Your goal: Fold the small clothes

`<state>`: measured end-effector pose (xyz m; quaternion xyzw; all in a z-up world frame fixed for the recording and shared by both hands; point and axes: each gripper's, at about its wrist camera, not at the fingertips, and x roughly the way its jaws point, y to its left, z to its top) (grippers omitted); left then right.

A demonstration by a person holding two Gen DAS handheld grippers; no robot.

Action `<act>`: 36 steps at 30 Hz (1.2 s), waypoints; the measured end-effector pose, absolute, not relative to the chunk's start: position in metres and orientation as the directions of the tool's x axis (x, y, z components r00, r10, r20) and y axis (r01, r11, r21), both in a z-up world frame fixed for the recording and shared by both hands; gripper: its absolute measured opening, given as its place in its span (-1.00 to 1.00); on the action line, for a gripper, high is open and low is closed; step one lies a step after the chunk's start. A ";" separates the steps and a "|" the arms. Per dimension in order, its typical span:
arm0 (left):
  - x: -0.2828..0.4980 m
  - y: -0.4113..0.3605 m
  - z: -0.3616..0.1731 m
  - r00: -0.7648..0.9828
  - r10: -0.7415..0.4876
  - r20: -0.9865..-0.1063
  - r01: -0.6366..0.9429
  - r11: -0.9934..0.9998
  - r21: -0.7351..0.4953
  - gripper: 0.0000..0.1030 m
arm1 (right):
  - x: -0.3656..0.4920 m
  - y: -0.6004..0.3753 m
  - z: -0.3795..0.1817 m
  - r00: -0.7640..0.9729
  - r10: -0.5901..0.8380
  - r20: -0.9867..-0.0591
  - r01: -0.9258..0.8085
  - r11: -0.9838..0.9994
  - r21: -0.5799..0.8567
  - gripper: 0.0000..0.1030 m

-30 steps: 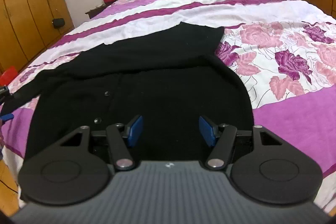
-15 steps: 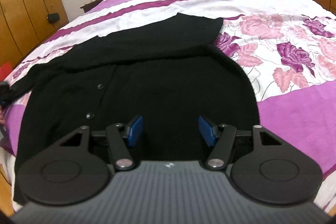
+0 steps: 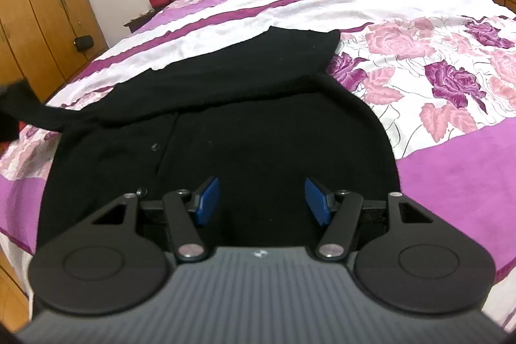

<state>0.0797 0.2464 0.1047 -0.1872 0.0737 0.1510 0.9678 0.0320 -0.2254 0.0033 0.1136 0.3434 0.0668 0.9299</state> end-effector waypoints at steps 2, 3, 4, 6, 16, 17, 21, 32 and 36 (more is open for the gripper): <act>0.090 0.222 0.119 0.959 0.222 -0.175 -0.269 0.910 -0.315 -0.82 | 0.031 -0.228 0.004 0.761 0.202 -0.617 -0.043 0.964 0.262 0.19; 0.095 0.208 0.125 0.966 0.198 -0.166 -0.241 0.922 -0.304 -0.82 | 0.030 -0.229 0.005 0.763 0.201 -0.614 -0.040 0.963 0.265 0.20; 0.100 0.196 0.129 0.972 0.175 -0.159 -0.216 0.929 -0.299 -0.82 | 0.029 -0.231 0.005 0.766 0.200 -0.612 -0.036 0.963 0.269 0.20; 0.110 0.171 0.134 0.980 0.122 -0.155 -0.165 0.939 -0.300 -0.82 | 0.027 -0.235 0.006 0.771 0.199 -0.605 -0.032 0.961 0.276 0.20; 0.156 0.035 0.101 0.964 -0.100 -0.247 0.027 0.959 -0.282 -0.82 | 0.027 -0.258 0.003 0.794 0.184 -0.580 -0.002 0.954 0.301 0.20; 0.162 0.022 0.092 0.952 -0.112 -0.283 0.032 0.962 -0.271 -0.82 | 0.028 -0.260 0.001 0.793 0.179 -0.583 0.005 0.954 0.300 0.20; 0.179 -0.015 0.048 0.891 -0.169 -0.421 0.059 0.964 -0.261 -0.82 | 0.028 -0.268 -0.006 0.793 0.169 -0.585 0.021 0.953 0.303 0.20; 0.184 -0.037 -0.017 0.793 -0.184 -0.580 0.082 0.977 -0.198 -0.47 | 0.029 -0.278 -0.020 0.789 0.197 -0.582 0.006 0.945 0.328 0.17; 0.169 -0.030 -0.009 0.783 -0.186 -0.593 0.074 0.975 -0.207 -0.04 | 0.029 -0.278 -0.021 0.791 0.199 -0.578 0.004 0.944 0.330 0.17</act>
